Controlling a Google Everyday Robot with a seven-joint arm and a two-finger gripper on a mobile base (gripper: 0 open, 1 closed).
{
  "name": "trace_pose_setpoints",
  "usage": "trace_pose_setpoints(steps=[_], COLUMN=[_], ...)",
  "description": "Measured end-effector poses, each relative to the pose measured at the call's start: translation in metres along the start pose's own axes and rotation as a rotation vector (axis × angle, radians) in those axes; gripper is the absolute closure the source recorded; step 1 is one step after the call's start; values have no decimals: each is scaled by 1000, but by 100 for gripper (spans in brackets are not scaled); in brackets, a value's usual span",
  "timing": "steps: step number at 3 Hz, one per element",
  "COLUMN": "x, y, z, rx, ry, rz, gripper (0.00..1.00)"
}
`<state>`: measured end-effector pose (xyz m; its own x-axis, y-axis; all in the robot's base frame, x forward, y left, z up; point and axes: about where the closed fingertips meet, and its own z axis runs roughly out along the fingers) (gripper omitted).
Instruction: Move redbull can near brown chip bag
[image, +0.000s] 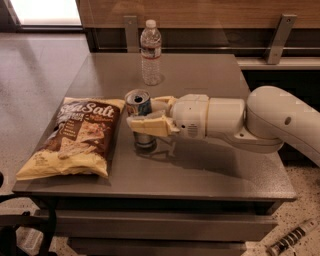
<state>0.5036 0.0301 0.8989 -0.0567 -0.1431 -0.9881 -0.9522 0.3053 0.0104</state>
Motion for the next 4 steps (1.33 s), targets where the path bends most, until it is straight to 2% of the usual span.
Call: trace_pose_setpoints(steps=[1, 2, 4], x=[12, 11, 9], y=[12, 13, 16], z=[8, 9, 12], rx=[-2, -6, -13], ry=[-12, -11, -11], rz=[4, 2, -2], gripper=[100, 84, 37])
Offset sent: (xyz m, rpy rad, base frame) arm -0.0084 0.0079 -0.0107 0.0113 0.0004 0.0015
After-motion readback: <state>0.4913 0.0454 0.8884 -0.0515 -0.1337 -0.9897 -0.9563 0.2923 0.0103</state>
